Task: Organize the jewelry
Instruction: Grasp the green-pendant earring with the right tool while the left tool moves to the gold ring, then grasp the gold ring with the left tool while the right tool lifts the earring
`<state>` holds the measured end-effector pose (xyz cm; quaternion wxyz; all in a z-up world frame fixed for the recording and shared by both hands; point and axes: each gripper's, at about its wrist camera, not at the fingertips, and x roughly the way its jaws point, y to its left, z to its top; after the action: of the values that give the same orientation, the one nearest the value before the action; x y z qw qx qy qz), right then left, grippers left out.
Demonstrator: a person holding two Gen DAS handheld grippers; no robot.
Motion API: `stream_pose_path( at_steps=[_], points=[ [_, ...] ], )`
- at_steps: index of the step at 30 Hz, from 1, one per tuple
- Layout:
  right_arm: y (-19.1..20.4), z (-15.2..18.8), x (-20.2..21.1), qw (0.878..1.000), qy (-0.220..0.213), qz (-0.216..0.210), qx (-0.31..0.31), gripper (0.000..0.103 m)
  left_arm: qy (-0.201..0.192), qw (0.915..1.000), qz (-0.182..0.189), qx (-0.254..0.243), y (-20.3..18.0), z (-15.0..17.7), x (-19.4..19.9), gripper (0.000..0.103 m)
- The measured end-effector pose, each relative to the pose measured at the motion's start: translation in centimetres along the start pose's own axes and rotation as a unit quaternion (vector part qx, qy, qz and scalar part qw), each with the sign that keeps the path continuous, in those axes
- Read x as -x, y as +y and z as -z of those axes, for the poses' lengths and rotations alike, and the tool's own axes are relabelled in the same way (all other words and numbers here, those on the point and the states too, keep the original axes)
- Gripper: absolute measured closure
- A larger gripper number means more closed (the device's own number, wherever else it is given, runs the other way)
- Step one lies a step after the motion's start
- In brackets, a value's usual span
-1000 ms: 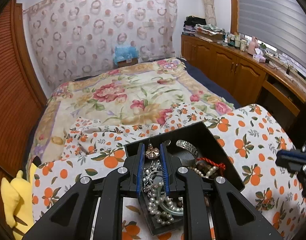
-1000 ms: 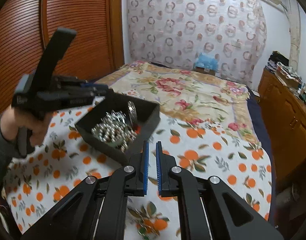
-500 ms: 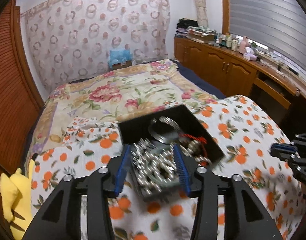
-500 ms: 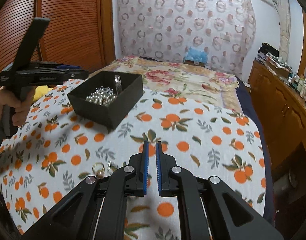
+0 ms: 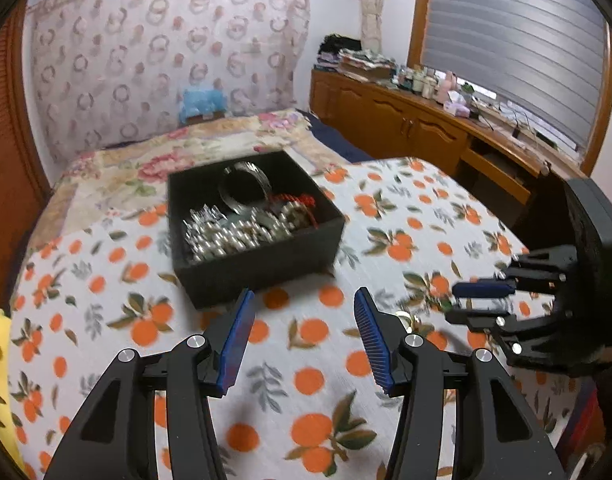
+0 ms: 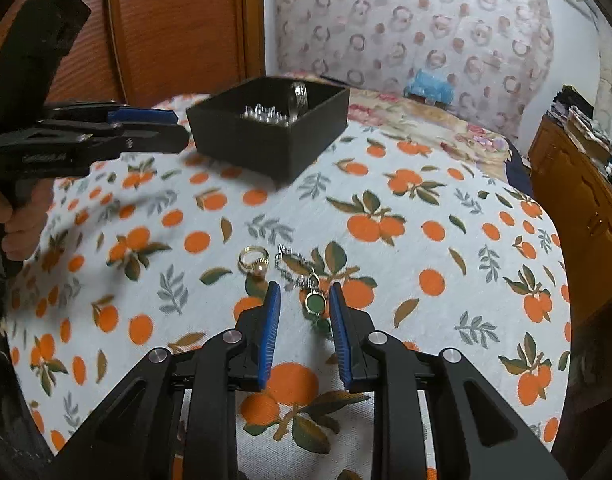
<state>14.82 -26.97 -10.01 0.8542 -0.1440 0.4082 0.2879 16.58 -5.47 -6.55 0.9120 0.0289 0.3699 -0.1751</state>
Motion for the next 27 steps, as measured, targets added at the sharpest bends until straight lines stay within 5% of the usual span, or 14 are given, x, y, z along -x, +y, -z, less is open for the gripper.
stream_pose_path(
  at_steps=[8, 14, 27],
  points=[
    [0.2, 0.1, -0.9, 1.0, 0.011, 0.021, 0.013, 0.09, 0.026, 0.9995, 0.012, -0.015, -1.7, 1.2, -1.7, 0.054],
    [-0.4, 0.3, -0.6, 0.998, 0.002, 0.06, 0.006, 0.09, 0.044, 0.9981, 0.026, -0.033, -3.2, 1.7, -2.4, 0.054],
    [-2.7, 0.6, 3.4, 0.996, -0.047, 0.075, -0.029, 0.09, 0.075, 0.9921, 0.038, -0.092, -7.2, 0.9, -4.8, 0.053]
  ],
)
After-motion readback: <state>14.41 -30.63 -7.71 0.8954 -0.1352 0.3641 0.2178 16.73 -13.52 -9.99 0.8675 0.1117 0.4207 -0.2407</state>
